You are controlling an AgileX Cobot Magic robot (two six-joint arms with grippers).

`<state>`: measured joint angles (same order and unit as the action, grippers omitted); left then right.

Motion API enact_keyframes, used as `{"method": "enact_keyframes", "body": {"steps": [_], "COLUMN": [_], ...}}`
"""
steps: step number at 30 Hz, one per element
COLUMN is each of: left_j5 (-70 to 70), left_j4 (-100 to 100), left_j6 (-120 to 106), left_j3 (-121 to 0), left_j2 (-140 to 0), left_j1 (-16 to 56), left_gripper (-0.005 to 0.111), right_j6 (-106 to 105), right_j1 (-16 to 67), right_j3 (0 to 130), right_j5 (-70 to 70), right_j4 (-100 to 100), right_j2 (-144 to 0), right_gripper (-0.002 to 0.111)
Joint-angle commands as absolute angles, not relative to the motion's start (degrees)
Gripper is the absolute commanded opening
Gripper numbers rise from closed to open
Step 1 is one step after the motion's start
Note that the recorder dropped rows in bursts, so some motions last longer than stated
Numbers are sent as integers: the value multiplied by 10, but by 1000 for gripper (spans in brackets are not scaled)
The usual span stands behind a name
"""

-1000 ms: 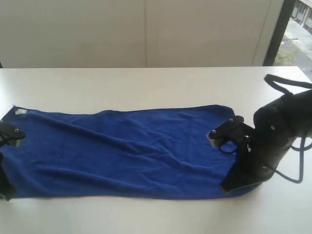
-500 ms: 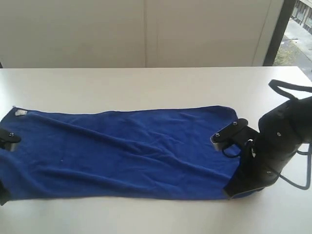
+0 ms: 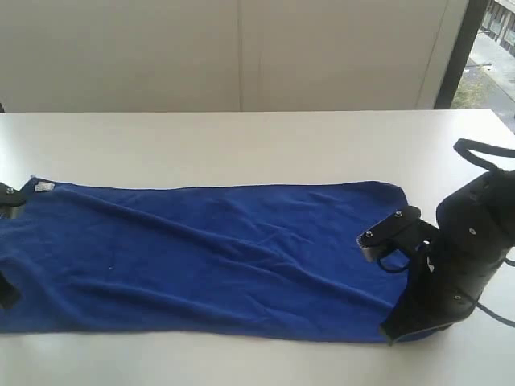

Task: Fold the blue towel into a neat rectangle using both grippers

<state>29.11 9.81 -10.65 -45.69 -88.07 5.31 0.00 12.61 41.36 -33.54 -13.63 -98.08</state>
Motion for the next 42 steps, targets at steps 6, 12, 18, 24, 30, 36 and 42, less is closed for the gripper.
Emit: {"method": "enact_keyframes", "body": {"steps": [6, 12, 18, 24, 30, 36, 42], "left_j5": [283, 274, 250, 240, 231, 239, 240], "left_j4": [86, 78, 76, 73, 59, 35, -29], "left_j6": [-90, -90, -90, -90, -90, -90, -154], "left_j3": [-452, -452, -454, -454, -454, -454, -454], "left_j2": [-874, -874, -874, -874, -874, -874, -874], "left_j1": [54, 54, 54, 54, 54, 54, 55], "left_gripper": [0, 0, 0, 0, 0, 0, 0], "right_j6": [20, 41, 53, 74, 94, 25, -132], "right_j1": [120, 120, 120, 120, 111, 37, -1], "right_j3": [348, 357, 407, 475, 567, 669, 749], "right_j5": [-471, -473, -466, -390, -376, -374, -370], "right_j4": [-123, -146, -200, -243, -276, -192, -34], "right_j2": [-977, -929, -864, -872, -984, -1096, -1165], "right_gripper": [0, 0, 0, 0, 0, 0, 0]}}
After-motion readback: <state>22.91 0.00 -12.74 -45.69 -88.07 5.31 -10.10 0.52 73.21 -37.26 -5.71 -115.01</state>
